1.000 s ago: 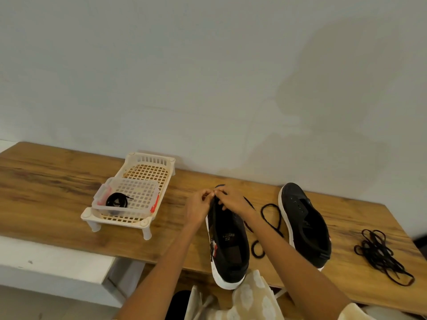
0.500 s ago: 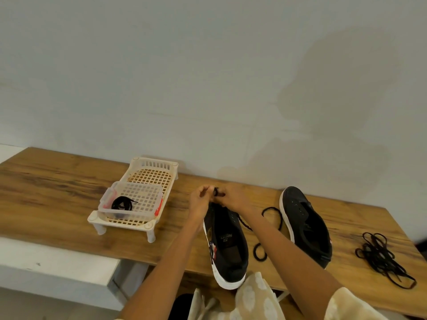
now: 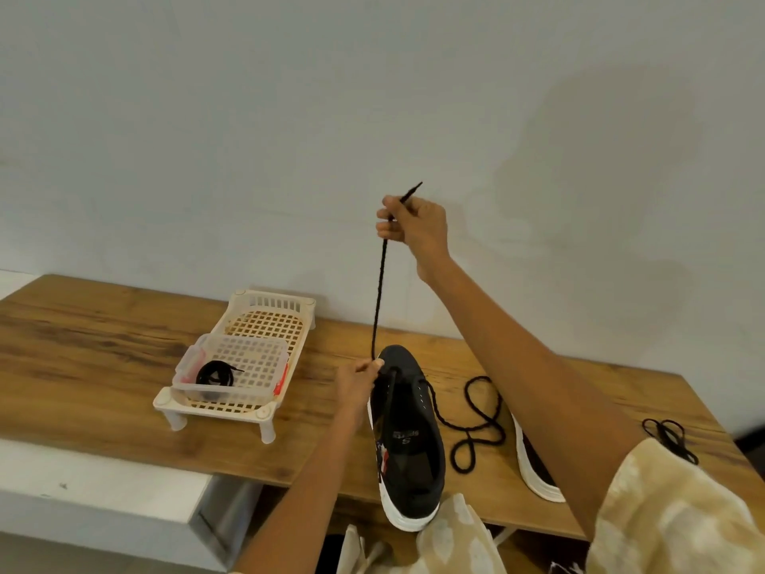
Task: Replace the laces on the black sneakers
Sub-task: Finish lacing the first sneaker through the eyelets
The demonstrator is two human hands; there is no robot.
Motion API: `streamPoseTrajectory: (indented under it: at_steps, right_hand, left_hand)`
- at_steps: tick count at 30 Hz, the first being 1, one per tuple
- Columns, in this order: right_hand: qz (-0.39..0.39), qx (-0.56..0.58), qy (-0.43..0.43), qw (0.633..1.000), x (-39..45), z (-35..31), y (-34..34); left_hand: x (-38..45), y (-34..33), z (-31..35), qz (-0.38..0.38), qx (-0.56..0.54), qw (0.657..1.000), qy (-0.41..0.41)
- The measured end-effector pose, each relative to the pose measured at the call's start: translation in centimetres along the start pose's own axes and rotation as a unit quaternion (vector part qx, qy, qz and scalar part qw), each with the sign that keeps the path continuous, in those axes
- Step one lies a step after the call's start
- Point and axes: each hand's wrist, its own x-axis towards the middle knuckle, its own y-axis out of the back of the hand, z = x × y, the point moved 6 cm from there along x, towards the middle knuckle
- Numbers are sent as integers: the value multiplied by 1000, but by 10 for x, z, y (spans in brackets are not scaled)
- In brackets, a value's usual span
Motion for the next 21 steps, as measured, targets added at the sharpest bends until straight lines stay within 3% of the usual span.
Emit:
streamPoseTrajectory:
  at_steps: [2,4,6,11,14,18,21]
  right_hand:
    - [-61,-169,-30,983,-12,27,7]
    - [-152,-402,-49,902,-31,67,15]
    - [-218,-478,-90,846,-53,105,23]
    - [-242,-440,-142,853,-75,131,22]
    - [-205,-422,-109,876,-70,115,21]
    - [-213,-396,-79,890,-60,100,22]
    - [-213,-371,-88,900,-62,102,26]
  left_hand:
    - [0,3,11,32,-68,997,23]
    - [-1,5,39,40,-94,994,-27]
    - [-6,6,72,31,-123,989,-74]
    - [-12,5,113,13,-87,988,-127]
    - [-15,5,103,-9,-124,985,-122]
    - [-17,16,72,20,-174,980,-92]
    - [-15,12,63,-37,-157,984,-76]
